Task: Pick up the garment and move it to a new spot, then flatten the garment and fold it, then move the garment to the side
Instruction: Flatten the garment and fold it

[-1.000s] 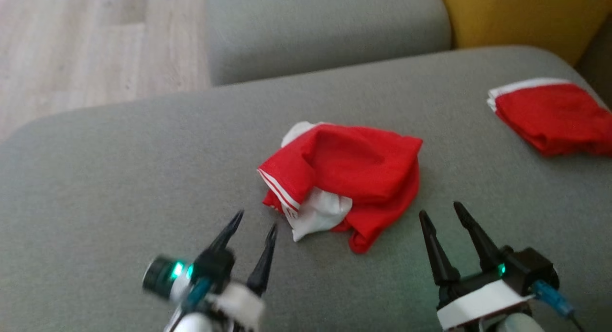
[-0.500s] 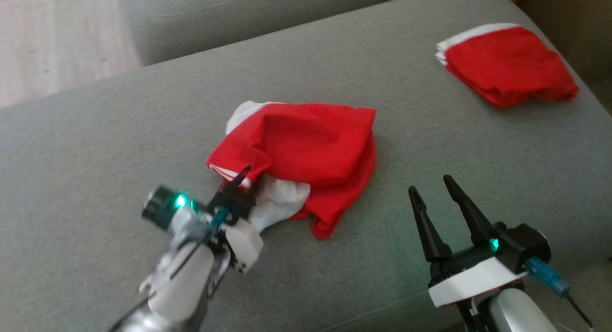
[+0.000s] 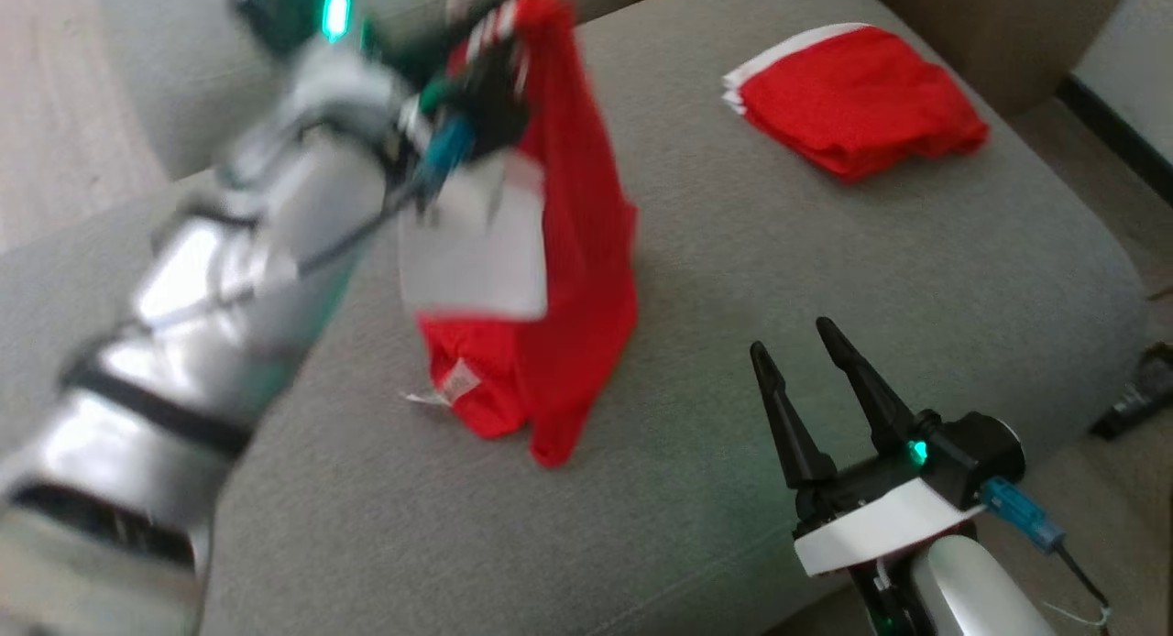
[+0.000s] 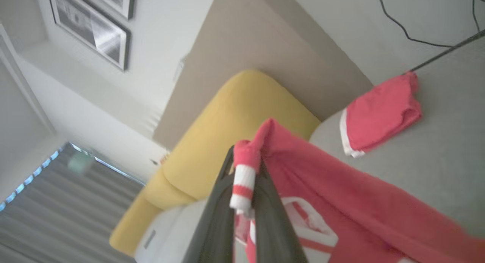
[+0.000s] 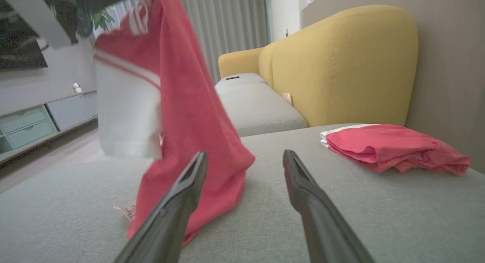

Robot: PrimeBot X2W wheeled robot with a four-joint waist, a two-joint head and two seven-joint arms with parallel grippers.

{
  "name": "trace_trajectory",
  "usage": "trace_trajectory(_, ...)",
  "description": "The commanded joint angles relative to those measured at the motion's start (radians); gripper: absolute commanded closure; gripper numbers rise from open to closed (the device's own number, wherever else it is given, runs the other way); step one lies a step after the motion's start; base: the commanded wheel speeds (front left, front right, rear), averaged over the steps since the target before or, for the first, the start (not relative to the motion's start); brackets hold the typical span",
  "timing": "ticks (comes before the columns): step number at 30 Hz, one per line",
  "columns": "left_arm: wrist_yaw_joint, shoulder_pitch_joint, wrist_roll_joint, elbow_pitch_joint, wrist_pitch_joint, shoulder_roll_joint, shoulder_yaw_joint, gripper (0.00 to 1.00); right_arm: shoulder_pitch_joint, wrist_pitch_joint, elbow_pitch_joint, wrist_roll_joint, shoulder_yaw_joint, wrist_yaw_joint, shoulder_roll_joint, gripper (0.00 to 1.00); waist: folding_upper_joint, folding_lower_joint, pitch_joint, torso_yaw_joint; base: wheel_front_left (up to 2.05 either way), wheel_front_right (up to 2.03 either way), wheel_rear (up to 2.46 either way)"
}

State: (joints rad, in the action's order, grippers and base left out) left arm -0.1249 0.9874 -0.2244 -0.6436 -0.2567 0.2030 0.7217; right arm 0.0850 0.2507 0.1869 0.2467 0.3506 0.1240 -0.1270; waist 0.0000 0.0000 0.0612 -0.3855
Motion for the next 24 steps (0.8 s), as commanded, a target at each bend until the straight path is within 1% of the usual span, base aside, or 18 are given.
trace_trajectory(1, -0.003, 0.126, -0.008, 0.046, -0.005, 0.032, -0.014, 1.00, 0.037, 0.011, -0.031, 0.010, 0.016, 0.007, 0.006, 0.00, 0.0000, 0.0000, -0.005, -0.019, 0.00, 0.00, 0.00)
trace_trajectory(3, -0.004, 0.204, 0.002, 0.067, -0.005, 0.042, 0.007, 1.00, 0.036, 0.011, -0.033, 0.009, 0.010, 0.007, 0.006, 0.00, 0.0000, 0.0000, -0.006, -0.021, 0.00, 0.00, 0.00)
trace_trajectory(5, -0.005, 0.242, 0.034, 0.088, -0.005, 0.058, 0.007, 1.00, 0.033, 0.011, -0.036, 0.007, 0.002, 0.007, 0.004, 0.00, 0.0000, 0.0000, -0.010, -0.016, 0.00, 0.00, 0.00)
trace_trajectory(7, -0.003, 0.242, 0.061, 0.122, -0.005, 0.083, 0.005, 1.00, 0.026, 0.011, -0.041, 0.004, -0.013, 0.007, 0.001, 0.00, 0.0000, 0.0000, -0.013, -0.002, 0.00, 0.00, 0.00)
trace_trajectory(9, 0.007, 0.195, 0.085, 0.161, -0.005, 0.118, 0.008, 1.00, 0.015, 0.011, -0.046, -0.002, -0.029, 0.007, -0.002, 0.00, 0.0000, 0.0000, -0.018, 0.018, 0.00, 0.00, 0.00)
trace_trajectory(13, 0.053, -0.025, 0.158, 0.218, -0.005, 0.199, 0.005, 1.00, -0.023, 0.011, -0.056, -0.008, -0.056, 0.007, -0.011, 0.00, 0.0000, 0.0000, -0.031, 0.074, 0.00, 0.00, 0.00)
trace_trajectory(17, 0.135, -0.318, 0.244, 0.256, -0.005, 0.261, -0.015, 1.00, -0.060, 0.011, -0.063, -0.014, -0.090, 0.007, -0.011, 0.00, 0.0000, 0.0000, -0.034, 0.131, 0.00, 0.00, 0.00)
trace_trajectory(19, 0.179, -0.459, 0.284, 0.256, -0.005, 0.278, -0.027, 1.00, -0.073, 0.011, -0.063, -0.018, -0.097, 0.007, -0.010, 0.00, 0.0000, 0.0000, -0.034, 0.153, 0.00, 0.00, 0.00)
trace_trajectory(21, 0.221, -0.582, 0.320, 0.256, -0.005, 0.283, -0.043, 1.00, -0.082, 0.011, -0.066, -0.021, -0.106, 0.007, -0.008, 0.00, 0.0000, 0.0000, -0.034, 0.172, 0.00, 0.00, 0.00)
trace_trajectory(22, 0.221, -0.582, 0.320, 0.256, -0.005, 0.283, -0.043, 1.00, -0.082, 0.011, -0.066, -0.021, -0.106, 0.007, -0.008, 0.00, 0.0000, 0.0000, -0.034, 0.172, 0.00, 0.00, 0.00)
trace_trajectory(24, 0.267, -0.687, 0.347, 0.263, -0.005, 0.280, -0.061, 1.00, -0.090, 0.011, -0.067, -0.022, -0.111, 0.007, -0.010, 0.00, 0.0000, 0.0000, -0.036, 0.189, 0.00, 0.00, 0.00)
